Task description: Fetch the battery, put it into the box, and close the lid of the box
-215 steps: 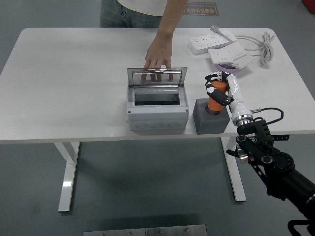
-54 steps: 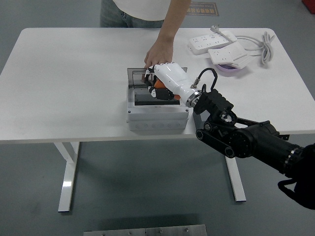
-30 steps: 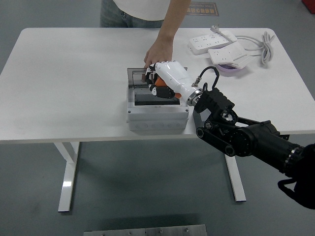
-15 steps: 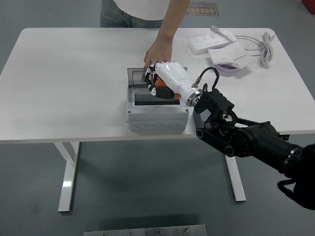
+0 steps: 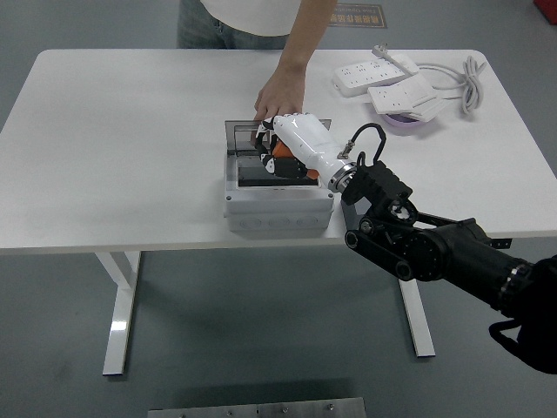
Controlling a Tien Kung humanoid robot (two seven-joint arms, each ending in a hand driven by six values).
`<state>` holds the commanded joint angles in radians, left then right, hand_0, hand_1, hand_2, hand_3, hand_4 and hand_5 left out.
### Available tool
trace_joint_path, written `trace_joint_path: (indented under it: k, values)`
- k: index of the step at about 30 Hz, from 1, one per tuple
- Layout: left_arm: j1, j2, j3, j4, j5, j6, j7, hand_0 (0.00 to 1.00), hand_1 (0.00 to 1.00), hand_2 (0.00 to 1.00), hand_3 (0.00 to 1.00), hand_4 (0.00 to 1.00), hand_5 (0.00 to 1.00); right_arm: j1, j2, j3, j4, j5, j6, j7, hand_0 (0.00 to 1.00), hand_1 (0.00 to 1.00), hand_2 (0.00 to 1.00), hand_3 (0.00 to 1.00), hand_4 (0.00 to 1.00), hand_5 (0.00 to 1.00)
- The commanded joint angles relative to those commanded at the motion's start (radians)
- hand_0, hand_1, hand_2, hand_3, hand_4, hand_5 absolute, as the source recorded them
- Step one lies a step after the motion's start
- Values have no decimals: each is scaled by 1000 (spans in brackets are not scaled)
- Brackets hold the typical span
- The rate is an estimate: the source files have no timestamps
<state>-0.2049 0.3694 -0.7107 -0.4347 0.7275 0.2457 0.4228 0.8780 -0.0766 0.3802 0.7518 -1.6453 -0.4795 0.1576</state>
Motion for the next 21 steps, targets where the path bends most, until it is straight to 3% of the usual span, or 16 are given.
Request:
trace_joint_path:
  k: [16,17,21]
  values:
    - [-2,0,-7,-1,12,-1,5,664,737,708,628,694,285,-3,3,2,-5,7,-1,1,195,309,339,409,630,244]
    - [-2,0,-8,-1,12,-1,6,664,737,706,628,693,285,-4,3,2,-5,6,-1,0,214,311,341,405,808,364]
    - [-2,0,-9,-1,15,-1,6,664,737,706,628,693,285,-4,4,4,-7,5,-1,-1,214,311,341,405,808,364]
